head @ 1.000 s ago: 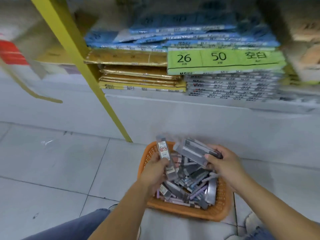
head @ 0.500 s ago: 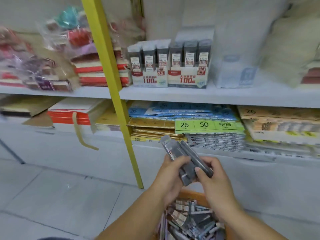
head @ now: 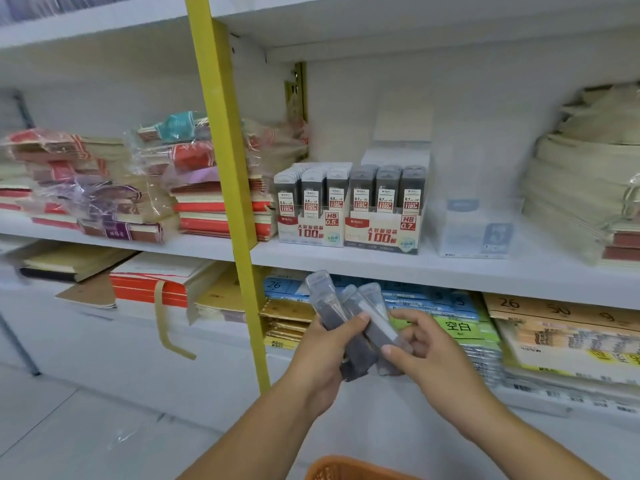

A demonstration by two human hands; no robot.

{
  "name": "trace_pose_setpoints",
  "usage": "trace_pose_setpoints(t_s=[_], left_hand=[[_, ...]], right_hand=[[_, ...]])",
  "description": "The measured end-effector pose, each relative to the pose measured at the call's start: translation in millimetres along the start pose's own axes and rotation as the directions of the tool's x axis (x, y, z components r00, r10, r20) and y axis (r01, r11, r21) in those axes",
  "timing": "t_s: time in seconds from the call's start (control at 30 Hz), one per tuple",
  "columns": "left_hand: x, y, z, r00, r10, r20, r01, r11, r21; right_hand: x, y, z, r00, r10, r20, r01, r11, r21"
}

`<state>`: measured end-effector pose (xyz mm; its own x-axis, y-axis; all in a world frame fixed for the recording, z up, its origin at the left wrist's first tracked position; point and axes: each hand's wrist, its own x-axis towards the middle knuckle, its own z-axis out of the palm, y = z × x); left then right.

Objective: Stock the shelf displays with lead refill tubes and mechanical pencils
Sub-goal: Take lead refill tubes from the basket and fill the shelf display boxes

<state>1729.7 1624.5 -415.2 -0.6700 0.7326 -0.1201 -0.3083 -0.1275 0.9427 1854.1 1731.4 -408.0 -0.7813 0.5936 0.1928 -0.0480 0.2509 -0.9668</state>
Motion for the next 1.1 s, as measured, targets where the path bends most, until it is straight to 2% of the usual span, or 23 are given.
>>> trace_pose_setpoints(t_s=[0.3,0.47,0.57,0.7,0.83,0.97,1.1], left_hand=[[14,6,-14,0.999,-0.001,-0.044,-0.001,0.999,-0.044],[12,3,-11,0.998,-0.001,-0.06,0.0,1.0,-0.012],[10,2,-9,0.999,0.011,-0.051,-0.013,1.0,-0.027],[8,3,-5,0.996,-0.007,-0.086,0.004,0.999,-0.036],[9,5,-7,0.995,-0.014,-0.1,0.01,0.999,-0.041],[9,9,-11,0.988,-0.011,-0.154,0.001,0.998,-0.068],[8,17,-9,0.992,0.016,-0.123,-0.026,0.996,-0.081]], right_hand=[[21,6,12,0.996,-0.044,0.076,0.045,0.999,-0.007],[22,7,16,0.99,-0.135,0.04,0.14,0.975,-0.173],[23,5,20,0.981,-0.191,-0.024,0.183,0.964,-0.193],[24,0,16,0.985,-0.146,-0.093,0.132,0.981,-0.142],[22,-5,8,0.999,-0.035,-0.011,0.036,0.995,0.095],[26,-2,3,0.996,0.017,-0.085,-0.008,0.994,0.114],[27,-5,4,0.998,-0.034,-0.056,0.039,0.994,0.104]])
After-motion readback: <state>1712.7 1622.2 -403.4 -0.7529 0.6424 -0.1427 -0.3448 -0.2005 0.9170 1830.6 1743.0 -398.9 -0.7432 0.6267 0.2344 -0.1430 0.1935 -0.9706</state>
